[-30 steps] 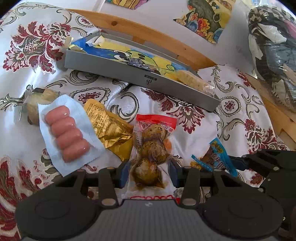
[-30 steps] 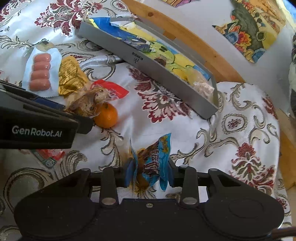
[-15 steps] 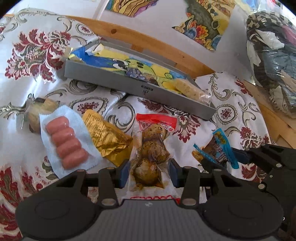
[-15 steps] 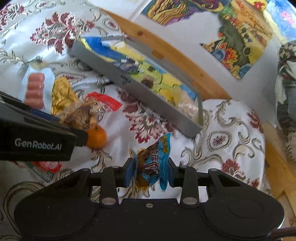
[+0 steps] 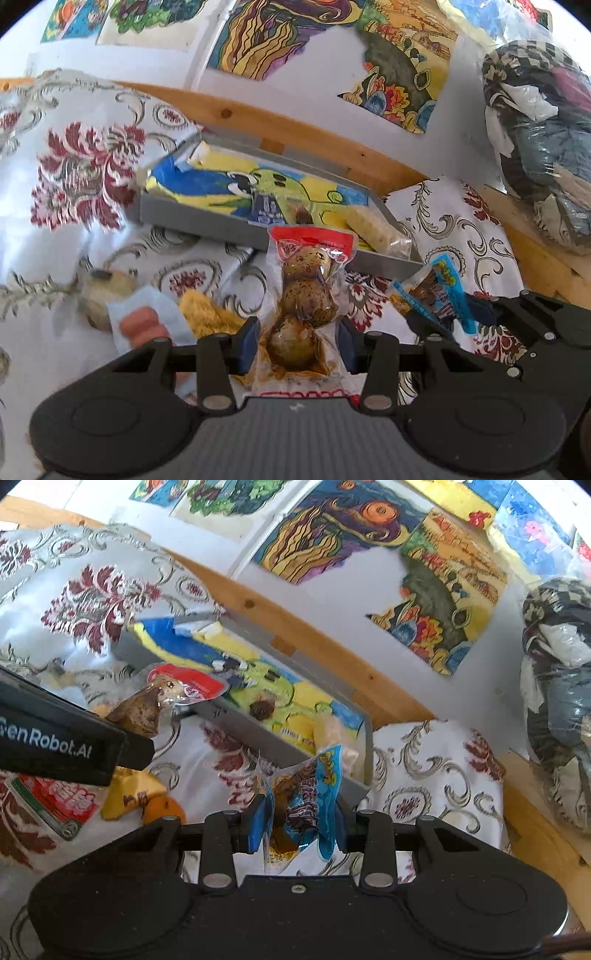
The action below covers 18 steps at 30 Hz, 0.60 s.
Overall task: Organize snacks
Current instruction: 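Lift both packs and carry them over the grey tray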
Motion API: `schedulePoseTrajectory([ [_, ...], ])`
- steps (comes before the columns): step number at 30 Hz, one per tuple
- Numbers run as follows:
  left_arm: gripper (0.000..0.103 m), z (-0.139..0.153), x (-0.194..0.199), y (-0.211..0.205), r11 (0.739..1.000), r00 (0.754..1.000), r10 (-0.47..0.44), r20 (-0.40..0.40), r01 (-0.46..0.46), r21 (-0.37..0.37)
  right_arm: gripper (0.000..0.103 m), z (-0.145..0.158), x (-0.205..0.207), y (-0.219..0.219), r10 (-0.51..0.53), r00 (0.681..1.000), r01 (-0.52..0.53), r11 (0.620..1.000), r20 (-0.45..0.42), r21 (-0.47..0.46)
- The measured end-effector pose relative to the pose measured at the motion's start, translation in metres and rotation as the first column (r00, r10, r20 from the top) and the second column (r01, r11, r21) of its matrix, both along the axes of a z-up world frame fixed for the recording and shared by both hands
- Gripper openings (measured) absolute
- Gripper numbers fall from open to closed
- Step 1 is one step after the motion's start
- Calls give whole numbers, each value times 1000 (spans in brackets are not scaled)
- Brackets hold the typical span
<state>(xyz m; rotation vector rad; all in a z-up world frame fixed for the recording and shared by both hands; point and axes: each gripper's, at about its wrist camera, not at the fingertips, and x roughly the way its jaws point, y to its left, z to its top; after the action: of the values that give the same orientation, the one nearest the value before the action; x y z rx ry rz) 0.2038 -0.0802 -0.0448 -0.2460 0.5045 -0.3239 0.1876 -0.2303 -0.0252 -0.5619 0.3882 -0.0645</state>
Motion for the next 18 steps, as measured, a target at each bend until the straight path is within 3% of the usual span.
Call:
schedulePoseTrajectory([
  [8, 48, 30, 17, -5, 996, 997, 54, 60, -58, 71, 38, 23, 17, -1, 11, 993, -17, 999, 117, 49],
  [18, 48, 63, 72, -6, 980, 986, 143, 90, -153, 123, 39, 32, 67, 2, 35, 978, -54, 995, 205, 86],
])
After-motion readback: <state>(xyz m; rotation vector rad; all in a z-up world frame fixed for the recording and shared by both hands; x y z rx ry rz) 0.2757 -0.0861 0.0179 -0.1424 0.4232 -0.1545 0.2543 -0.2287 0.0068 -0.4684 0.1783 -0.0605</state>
